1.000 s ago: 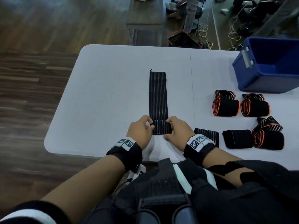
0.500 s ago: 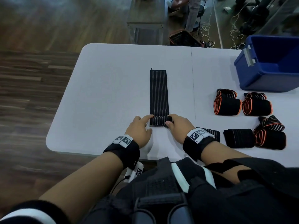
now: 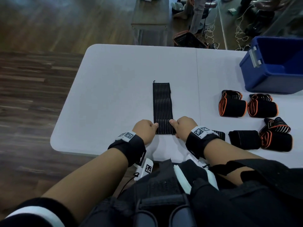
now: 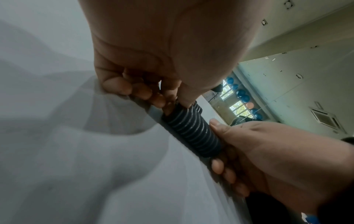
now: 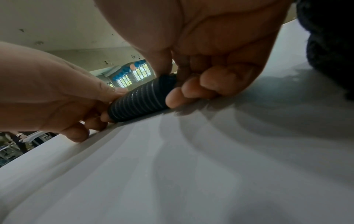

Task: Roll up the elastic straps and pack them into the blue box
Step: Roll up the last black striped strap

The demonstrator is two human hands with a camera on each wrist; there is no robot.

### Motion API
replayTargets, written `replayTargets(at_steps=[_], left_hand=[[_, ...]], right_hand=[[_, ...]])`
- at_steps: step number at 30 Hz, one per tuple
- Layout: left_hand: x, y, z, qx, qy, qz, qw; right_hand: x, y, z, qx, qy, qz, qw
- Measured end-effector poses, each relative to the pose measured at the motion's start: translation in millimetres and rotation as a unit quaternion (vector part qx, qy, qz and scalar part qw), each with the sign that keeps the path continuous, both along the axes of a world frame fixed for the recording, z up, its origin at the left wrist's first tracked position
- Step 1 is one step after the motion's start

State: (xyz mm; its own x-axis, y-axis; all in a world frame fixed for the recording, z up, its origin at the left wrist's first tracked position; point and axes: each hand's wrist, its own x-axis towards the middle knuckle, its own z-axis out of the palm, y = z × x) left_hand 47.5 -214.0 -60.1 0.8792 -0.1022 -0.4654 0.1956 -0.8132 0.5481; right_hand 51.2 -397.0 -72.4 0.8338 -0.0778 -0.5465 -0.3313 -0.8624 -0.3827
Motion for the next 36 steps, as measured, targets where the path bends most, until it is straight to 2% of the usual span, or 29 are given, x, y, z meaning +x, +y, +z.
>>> replayTargets(at_steps=[4,7,9,12,21,28,32,36], left_hand=[[-2.9,0.4,0.3,0.027,-0.016,-0.004,1.000],[-6.0,4.3,2.3,0.016,-0.064,0.007,0.998],[-8.4,6.0,3.1,0.019,-0.112,-0.032,0.993],[-9.7,5.8,3.5,0.050,-0.140,-0.075,0.986],[-7.7,19.4,-5.1,0.050,-0.095,-0.119,0.987],[0.3,15.9,-11.2,-0.024,-0.066,-0.029,0.997],[3.4,12.5,-8.9,-0.046,-0.031,0.006,0.998],[-1.6,10.1,-0.9,-0.037,-0.012,0.013,0.999]], right_hand=[[0.6,2.6,2.9,-0.025,0.013,0.002,1.000],[-4.8,5.4,14.8,-0.035,-0.040,-0.002,0.999],[-9.4,6.2,22.2,-0.018,-0.091,0.011,0.996],[-11.1,6.9,25.1,-0.027,-0.112,0.062,0.991],[-16.6,-3.0,13.6,-0.035,-0.064,0.138,0.988],[-13.3,-5.1,13.8,0.071,-0.074,0.019,0.995],[-11.2,-3.0,15.8,0.052,-0.072,0.012,0.996],[-10.8,-0.9,14.2,0.016,-0.034,0.021,0.999]])
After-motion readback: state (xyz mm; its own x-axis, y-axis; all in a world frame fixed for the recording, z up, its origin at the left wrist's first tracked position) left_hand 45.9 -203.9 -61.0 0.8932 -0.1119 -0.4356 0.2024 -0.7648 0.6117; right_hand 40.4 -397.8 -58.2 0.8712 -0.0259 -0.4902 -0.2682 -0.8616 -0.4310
